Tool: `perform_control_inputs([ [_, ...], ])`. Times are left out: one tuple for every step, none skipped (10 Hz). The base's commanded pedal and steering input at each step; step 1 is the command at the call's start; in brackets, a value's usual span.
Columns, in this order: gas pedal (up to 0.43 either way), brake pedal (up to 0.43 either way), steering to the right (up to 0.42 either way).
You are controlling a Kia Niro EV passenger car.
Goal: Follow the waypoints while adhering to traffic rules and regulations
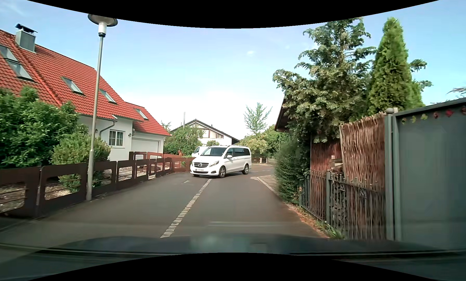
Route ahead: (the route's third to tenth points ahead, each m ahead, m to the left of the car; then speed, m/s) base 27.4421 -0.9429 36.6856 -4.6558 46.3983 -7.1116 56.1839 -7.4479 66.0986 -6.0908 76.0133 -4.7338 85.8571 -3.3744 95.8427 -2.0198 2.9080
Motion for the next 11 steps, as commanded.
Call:
perform_control_inputs([
  [0.000, 0.000, 0.011],
  [0.000, 0.000, 0.012],
  [0.000, 0.000, 0.013],
  [0.000, 0.000, 0.013],
  [0.000, 0.000, 0.013],
  [0.000, 0.000, 0.013],
  [0.000, 0.000, 0.013],
  [0.000, 0.000, 0.013],
  [0.000, 0.000, 0.013],
  [0.000, 0.000, 0.013],
  [0.000, 0.000, 0.014],
])
